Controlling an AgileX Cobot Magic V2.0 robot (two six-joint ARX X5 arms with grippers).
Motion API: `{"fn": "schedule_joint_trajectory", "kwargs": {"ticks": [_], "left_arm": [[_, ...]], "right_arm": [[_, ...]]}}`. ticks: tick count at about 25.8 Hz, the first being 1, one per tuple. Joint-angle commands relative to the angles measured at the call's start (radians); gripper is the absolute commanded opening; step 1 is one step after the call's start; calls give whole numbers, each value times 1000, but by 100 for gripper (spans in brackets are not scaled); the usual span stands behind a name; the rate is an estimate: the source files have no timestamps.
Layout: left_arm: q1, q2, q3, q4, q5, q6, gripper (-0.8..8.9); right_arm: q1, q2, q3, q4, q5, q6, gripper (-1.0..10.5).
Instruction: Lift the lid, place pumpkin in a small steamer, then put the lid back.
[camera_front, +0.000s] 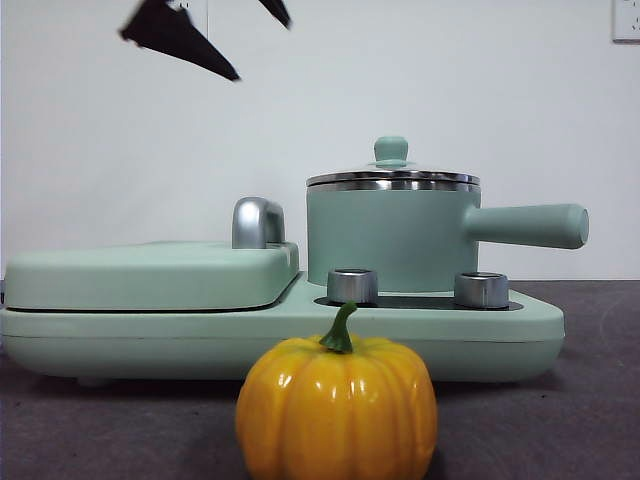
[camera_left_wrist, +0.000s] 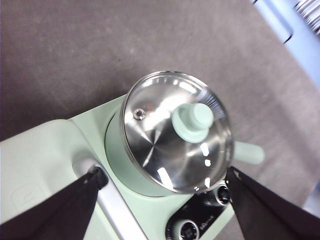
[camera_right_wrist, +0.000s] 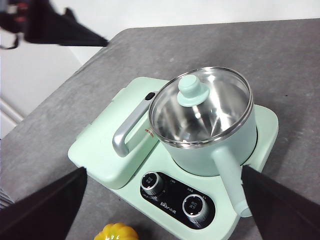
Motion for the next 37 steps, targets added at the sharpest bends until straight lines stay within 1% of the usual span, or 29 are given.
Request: {"fn": "schedule_joint_trajectory", "kwargs": {"ticks": [1, 7, 10, 13, 18, 20, 22, 26, 29, 34, 37], "left_arm": [[-43, 128, 184, -100, -61, 61, 402], [-136, 362, 526, -324, -202, 117, 402], [-180, 450, 649, -400, -255, 125, 402], [-219, 509, 711, -424, -293, 125, 402], [-277, 558, 725, -396, -294, 130, 402], [-297, 571, 725, -372, -318, 135, 402], [-306, 587, 725, -370, -343, 141, 402], [-307, 605, 725, -365, -343, 152, 398], [-310, 605, 725, -346, -343, 156, 317], [-311, 613, 724, -347, -342, 171, 301], [-312, 620, 724, -357, -342, 171, 171]], "right_arm": [[2, 6, 14, 8, -3, -3, 491], [2, 6, 14, 8, -3, 0, 491], [2, 6, 14, 8, -3, 0, 491], [2, 6, 14, 8, -3, 0, 491], [2, 6, 14, 8, -3, 2, 491], [2, 6, 14, 8, -2, 3, 491], [2, 6, 14, 8, -2, 3, 491], [2, 6, 14, 7, -2, 4, 491], [2, 6, 14, 7, -3, 21, 491], [2, 6, 14, 7, -3, 26, 491], [1, 6, 14, 7, -3, 26, 491]]}}
